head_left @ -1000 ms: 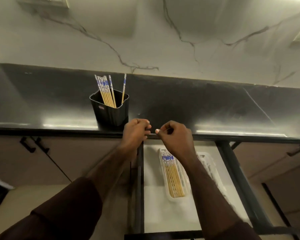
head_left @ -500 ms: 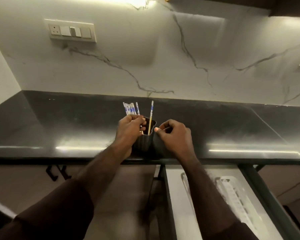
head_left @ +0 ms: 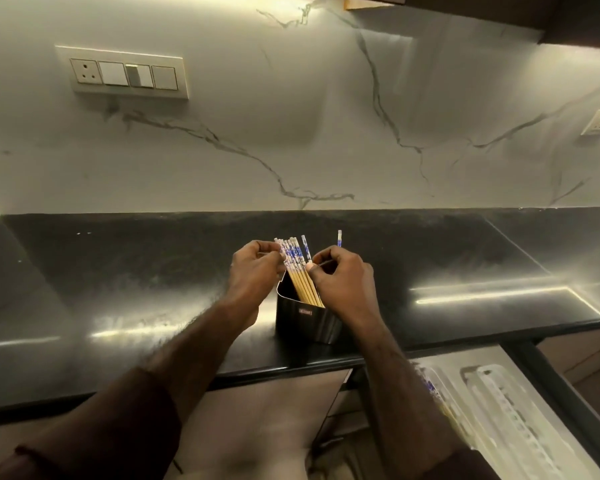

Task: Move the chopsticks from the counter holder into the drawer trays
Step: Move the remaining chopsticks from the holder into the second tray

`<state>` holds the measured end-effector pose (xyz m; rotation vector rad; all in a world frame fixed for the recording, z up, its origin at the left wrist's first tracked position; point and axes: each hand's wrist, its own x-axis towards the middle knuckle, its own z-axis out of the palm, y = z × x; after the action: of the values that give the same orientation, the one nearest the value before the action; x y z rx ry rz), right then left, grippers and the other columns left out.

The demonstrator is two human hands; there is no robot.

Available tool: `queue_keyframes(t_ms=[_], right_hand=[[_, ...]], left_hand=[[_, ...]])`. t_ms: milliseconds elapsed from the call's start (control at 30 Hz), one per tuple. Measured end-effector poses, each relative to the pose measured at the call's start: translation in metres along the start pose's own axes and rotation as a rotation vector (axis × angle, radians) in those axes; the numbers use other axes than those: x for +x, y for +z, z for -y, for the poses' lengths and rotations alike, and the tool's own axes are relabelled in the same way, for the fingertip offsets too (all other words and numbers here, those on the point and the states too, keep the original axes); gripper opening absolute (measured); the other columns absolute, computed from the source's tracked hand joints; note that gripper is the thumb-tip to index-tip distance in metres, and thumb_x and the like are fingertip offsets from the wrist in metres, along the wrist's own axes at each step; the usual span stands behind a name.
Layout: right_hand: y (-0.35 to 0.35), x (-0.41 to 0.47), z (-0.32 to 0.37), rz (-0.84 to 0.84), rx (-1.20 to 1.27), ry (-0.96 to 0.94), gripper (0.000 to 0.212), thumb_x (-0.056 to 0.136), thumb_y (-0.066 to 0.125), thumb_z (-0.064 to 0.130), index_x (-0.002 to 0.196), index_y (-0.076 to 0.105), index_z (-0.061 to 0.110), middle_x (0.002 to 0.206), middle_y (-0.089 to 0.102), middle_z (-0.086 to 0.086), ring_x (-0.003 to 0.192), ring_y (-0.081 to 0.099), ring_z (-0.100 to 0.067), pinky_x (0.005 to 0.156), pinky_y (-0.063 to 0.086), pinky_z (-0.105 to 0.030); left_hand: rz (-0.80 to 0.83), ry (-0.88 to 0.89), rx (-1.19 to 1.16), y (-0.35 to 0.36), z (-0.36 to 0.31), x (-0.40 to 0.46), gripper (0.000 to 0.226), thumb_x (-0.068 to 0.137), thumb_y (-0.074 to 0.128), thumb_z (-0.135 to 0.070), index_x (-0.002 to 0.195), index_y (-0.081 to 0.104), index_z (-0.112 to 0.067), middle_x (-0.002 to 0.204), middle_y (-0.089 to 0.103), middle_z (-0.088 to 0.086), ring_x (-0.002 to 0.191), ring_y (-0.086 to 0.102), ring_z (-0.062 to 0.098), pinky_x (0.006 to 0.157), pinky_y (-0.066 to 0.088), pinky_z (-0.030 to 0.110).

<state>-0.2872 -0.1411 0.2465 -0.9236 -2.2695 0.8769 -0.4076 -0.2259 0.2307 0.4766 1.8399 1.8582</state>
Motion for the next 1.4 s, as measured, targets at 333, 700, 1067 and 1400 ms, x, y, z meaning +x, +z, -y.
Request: queue_keyframes(t_ms=[333,700,1067,1400], right_hand=[[0.048,0.061,-0.033,0.068,-0.034,0.099,0.019,0.088,0.069,0.026,0.107,0.069,0.023,0.101,0.072,0.005,0.074,0.058,0.004,0.06,0.037,-0.006],[0.077,0.092,-0.065,0.195,-0.038,0.163,0.017,0.089,0.066,0.026,0.106,0.07,0.027,0.096,0.074,0.007,0.08,0.065,-0.002,0.075,0.051,-0.02],[0.094,0.096,-0.071,0.227,-0.047,0.21,0.02,0.092,0.064,0.025,0.112,0.068,0.026,0.103,0.072,0.008,0.084,0.063,-0.002,0.074,0.05,-0.017],[0.097,0.094,-0.074,0.17,-0.052,0.247,0.012,0.09,0.065,0.03,0.1,0.07,0.028,0.094,0.073,0.01,0.083,0.064,-0.003,0.075,0.049,-0.021]], left_hand=[[-0.107,-0.072,0.141,0.016,0.033,0.073,0.016,0.088,0.067,-0.007,0.094,0.062,-0.022,0.092,0.069,-0.001,0.085,0.065,0.009,0.068,0.051,0.023],[-0.204,-0.16,0.198,0.042,0.067,0.109,0.028,0.082,0.074,-0.01,0.11,0.068,-0.01,0.095,0.075,0.001,0.089,0.071,0.012,0.085,0.057,0.032],[-0.162,-0.152,0.234,0.04,0.073,0.12,0.006,0.077,0.081,-0.015,0.079,0.077,-0.019,0.069,0.075,-0.009,0.06,0.068,-0.007,0.046,0.044,0.007],[-0.103,-0.148,0.243,0.042,0.075,0.124,0.012,0.077,0.079,-0.013,0.085,0.079,-0.022,0.073,0.076,-0.012,0.067,0.07,-0.007,0.059,0.049,0.012]])
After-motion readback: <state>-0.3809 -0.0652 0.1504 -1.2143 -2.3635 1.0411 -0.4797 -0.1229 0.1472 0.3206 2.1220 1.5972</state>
